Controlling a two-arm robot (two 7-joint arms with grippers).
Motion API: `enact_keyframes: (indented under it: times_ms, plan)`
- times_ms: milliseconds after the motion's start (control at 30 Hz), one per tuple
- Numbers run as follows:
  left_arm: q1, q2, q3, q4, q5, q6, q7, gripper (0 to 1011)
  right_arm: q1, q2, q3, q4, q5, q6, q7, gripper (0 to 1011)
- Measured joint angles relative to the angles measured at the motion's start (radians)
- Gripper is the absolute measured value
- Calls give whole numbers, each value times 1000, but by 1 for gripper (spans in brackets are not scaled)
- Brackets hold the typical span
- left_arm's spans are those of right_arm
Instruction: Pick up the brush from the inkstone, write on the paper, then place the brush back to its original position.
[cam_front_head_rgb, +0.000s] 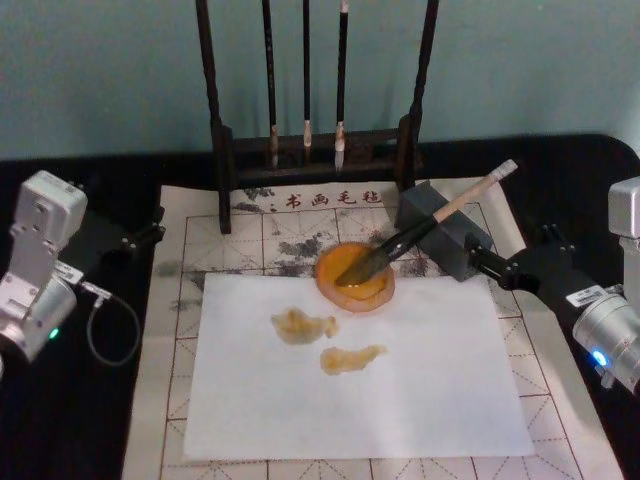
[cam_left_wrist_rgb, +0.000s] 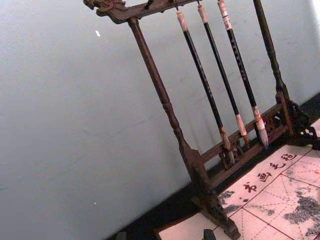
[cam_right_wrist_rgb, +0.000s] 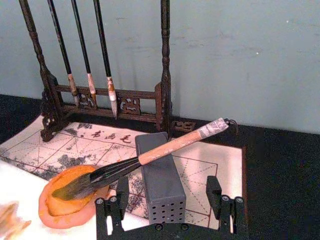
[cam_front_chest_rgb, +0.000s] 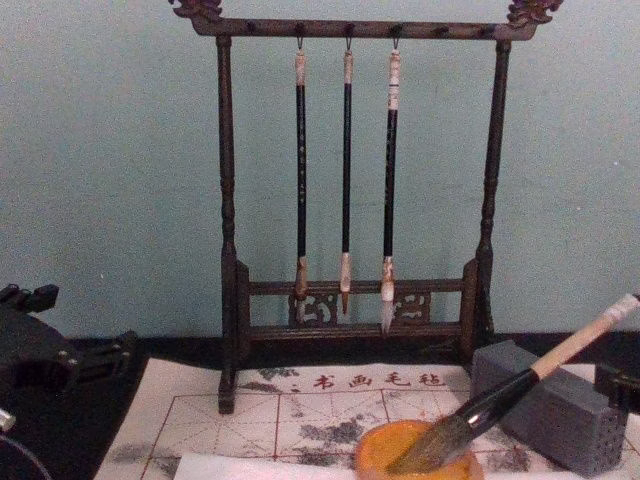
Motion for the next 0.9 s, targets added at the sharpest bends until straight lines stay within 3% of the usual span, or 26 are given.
enact_keyframes:
  times_ms: [900]
  plan:
    - [0,0,0,0,0,0,0,1001,-1,2,-1,-1,1,-2,1,1002]
